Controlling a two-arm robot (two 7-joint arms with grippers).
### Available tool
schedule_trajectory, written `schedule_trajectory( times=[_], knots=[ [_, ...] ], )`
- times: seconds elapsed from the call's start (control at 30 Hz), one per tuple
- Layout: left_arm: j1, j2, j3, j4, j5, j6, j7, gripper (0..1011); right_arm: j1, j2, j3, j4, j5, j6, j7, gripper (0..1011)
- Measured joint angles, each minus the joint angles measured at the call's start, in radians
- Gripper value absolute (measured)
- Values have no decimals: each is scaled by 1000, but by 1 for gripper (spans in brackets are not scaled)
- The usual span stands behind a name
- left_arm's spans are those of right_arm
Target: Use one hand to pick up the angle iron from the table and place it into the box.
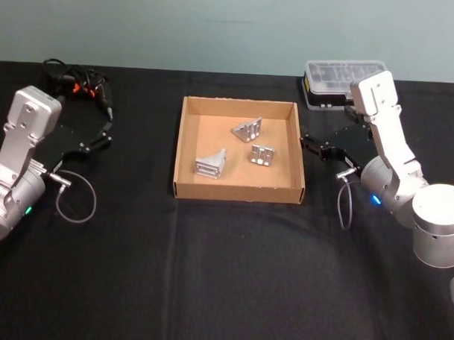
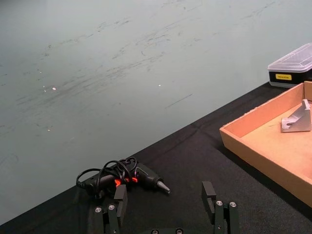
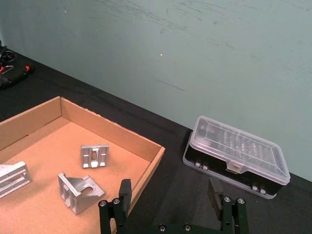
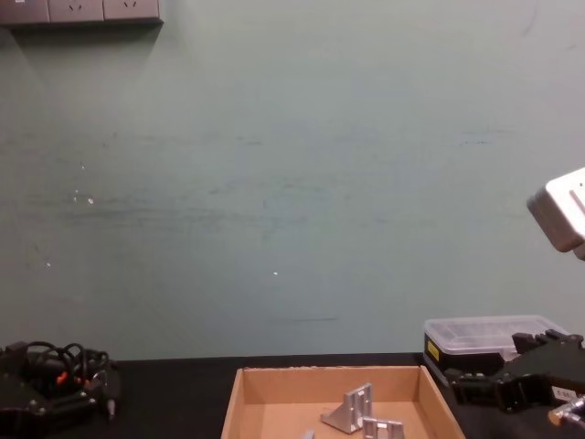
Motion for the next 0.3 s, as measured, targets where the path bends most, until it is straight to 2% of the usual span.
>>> schedule_trajectory(
  times=[0.3],
  knots=[
    [0, 0, 0, 0, 0, 0, 0, 1000, 2, 2, -1, 1, 3, -2, 4, 1000]
  ],
)
